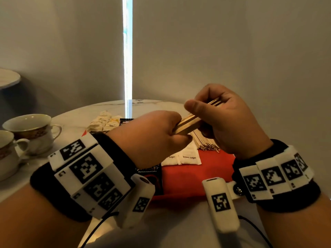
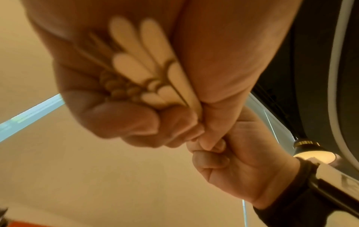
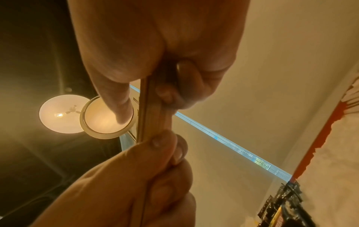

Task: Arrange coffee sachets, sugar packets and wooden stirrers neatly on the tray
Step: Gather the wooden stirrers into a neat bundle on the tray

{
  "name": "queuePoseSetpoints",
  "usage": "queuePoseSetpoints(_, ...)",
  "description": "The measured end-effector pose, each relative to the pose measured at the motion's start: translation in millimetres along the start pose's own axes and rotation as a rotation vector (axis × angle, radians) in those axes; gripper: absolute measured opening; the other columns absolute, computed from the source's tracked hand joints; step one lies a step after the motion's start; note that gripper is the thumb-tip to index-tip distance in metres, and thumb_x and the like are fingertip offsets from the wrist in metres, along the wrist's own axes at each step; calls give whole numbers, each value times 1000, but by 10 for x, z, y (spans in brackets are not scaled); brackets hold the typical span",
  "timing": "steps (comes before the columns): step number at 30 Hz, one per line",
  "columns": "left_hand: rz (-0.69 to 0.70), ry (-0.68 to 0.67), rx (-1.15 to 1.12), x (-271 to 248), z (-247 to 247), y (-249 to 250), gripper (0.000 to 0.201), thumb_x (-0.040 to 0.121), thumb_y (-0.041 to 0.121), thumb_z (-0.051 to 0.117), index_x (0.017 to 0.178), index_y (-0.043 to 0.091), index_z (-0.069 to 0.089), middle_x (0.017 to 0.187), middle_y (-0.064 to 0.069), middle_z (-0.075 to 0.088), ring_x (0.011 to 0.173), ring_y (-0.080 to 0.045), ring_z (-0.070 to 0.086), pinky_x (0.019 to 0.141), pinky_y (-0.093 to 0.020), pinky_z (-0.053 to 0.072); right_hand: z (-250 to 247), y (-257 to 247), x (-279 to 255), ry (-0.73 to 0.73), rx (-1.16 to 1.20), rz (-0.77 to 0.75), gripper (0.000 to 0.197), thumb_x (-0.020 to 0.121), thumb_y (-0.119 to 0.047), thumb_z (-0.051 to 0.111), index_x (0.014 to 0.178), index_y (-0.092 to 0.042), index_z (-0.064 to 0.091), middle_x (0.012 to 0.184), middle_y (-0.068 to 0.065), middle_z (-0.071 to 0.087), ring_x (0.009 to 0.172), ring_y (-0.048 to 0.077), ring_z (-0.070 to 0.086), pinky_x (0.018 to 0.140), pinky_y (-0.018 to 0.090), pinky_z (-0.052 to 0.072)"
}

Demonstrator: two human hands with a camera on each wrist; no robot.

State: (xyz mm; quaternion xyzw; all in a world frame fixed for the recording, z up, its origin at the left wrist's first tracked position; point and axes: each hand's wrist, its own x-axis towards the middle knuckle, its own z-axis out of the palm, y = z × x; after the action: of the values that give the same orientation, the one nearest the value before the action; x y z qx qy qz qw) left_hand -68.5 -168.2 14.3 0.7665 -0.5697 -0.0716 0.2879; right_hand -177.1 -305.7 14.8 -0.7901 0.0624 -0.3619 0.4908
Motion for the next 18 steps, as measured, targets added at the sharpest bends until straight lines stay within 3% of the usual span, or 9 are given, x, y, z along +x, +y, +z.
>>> queuePoseSetpoints(3, -1, -39, -65, 2, 19, -8, 14, 93, 42, 64, 88, 29, 58, 74, 7, 63, 61, 3, 60, 53, -12, 47, 12, -2, 1, 17, -134, -33, 32, 78, -28, 84, 71, -16, 55, 57, 5, 55, 46, 15, 50, 44, 25, 40)
queuePoseSetpoints(5, -3, -48, -49, 13, 65, 10, 16, 90, 37, 68, 100, 25, 63, 85, 6, 68, 75, -5, 66, 70, -23, 58, 56, -11, -9, -5, -274, -79, 28, 81, -20, 79, 68, -18, 55, 58, 9, 56, 46, 10, 50, 45, 23, 41)
queuePoseSetpoints(6, -5, -40, -71, 18, 84, 26, 17, 90, 33, 68, 103, 23, 64, 88, 4, 69, 77, -9, 67, 73, -26, 59, 70, -29, -18, -8, -321, -108, 26, 83, -19, 78, 69, -17, 56, 60, 10, 57, 46, 9, 51, 46, 21, 41)
queuePoseSetpoints(8, 29, -15, -180, 1, 100, 59, 10, 93, 28, 65, 102, 26, 62, 85, 0, 69, 69, -10, 66, 63, -20, 57, 52, -60, -29, 4, -282, -144, 24, 83, -25, 78, 75, -17, 57, 61, 9, 58, 47, 10, 52, 46, 22, 42)
queuePoseSetpoints(10, 73, 19, -296, -20, 86, 66, 5, 96, 24, 60, 97, 29, 58, 77, -3, 65, 58, -12, 58, 53, -20, 51, 21, -62, -24, 3, -65, -114, 33, 81, -42, 79, 87, -18, 58, 64, 5, 57, 49, 13, 50, 45, 25, 41)
queuePoseSetpoints(12, 68, 111, -487, -14, 61, 68, 5, 98, 24, 58, 95, 27, 57, 68, -2, 59, 55, -12, 54, 51, -25, 49, 30, -32, -4, 13, 174, -2, 60, 69, -67, 76, 100, -18, 58, 74, 1, 59, 55, 13, 49, 48, 28, 40)
queuePoseSetpoints(14, 25, 273, -818, 22, 40, 67, 7, 99, 25, 58, 93, 22, 56, 65, 1, 58, 59, -14, 57, 54, -28, 52, 50, 11, 20, -6, 290, 140, 87, 53, -83, 70, 110, -18, 58, 92, 3, 61, 63, 13, 52, 54, 29, 42)
queuePoseSetpoints(16, -6, 390, -1207, 50, 6, 72, 11, 99, 29, 58, 97, 18, 57, 70, 2, 65, 67, -17, 65, 60, -35, 57, 68, 47, 14, -144, 286, 238, 86, 56, -81, 74, 113, -19, 58, 100, 9, 62, 72, 17, 60, 60, 31, 48)
queuePoseSetpoints(18, 16, 382, -1314, 54, -3, 49, 24, 97, 36, 54, 111, 17, 56, 89, 5, 75, 71, -14, 72, 59, -36, 60, 108, 54, -18, -295, 208, 239, 72, 62, -68, 80, 112, -21, 59, 99, 11, 67, 81, 25, 66, 65, 35, 53)
